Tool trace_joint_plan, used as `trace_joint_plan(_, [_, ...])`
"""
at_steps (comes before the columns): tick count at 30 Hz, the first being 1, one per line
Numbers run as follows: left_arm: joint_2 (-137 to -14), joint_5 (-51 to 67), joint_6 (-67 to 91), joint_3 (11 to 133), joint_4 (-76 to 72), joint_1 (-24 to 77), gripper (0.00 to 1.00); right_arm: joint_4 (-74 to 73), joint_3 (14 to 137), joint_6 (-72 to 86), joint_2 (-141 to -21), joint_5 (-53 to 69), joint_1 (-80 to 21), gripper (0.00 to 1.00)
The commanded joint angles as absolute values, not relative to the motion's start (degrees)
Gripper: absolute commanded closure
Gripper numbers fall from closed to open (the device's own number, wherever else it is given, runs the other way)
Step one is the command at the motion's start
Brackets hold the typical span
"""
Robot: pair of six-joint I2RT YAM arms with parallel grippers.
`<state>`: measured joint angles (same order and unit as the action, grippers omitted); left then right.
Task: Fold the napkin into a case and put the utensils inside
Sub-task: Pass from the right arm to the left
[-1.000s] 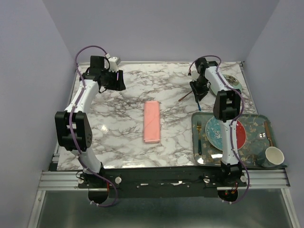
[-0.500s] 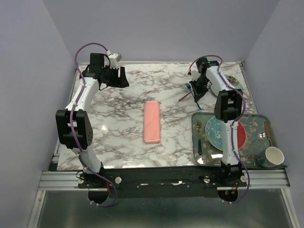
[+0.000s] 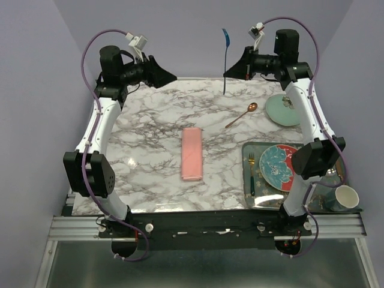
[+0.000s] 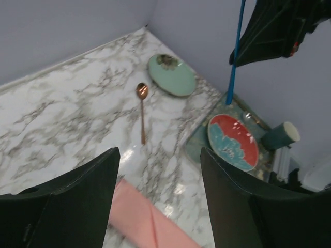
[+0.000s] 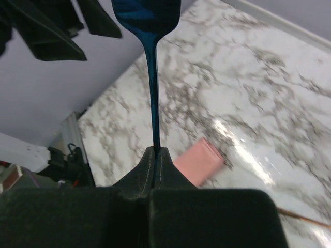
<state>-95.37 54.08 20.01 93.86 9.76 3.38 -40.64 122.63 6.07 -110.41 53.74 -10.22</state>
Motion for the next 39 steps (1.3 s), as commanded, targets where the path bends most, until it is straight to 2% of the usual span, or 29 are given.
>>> trace_joint_plan(1, [-96.59, 64.77, 49.45, 94.75, -17.19, 5.62, 0.27, -15.67, 115.68, 31.24, -108.11, 69.85, -13.26, 0.99])
trace_joint_plan(3, [-97.03, 64.69, 58.05, 93.52, -28.79, 6.76, 0.28, -11.26, 114.0, 33.04, -106.62, 71.53, -14.32, 0.99])
trace_joint_plan(11, [-94.4, 63.55, 61.43, 89.13, -31.46, 12.13, 0.31, -11.08, 107.5, 32.26, -102.22, 79.01, -18.98, 0.99])
trace_joint_plan(27, [-92.82, 66.35, 64.33, 87.19, -32.25, 14.68, 0.54, -11.16, 104.06, 32.78, -100.02, 80.68, -21.36, 0.99])
trace_joint_plan(39, [-91.58, 70.05, 68.03, 86.75, -36.39, 15.73, 0.52, -11.34, 102.66, 32.7, -99.76, 82.09, -22.5, 0.99])
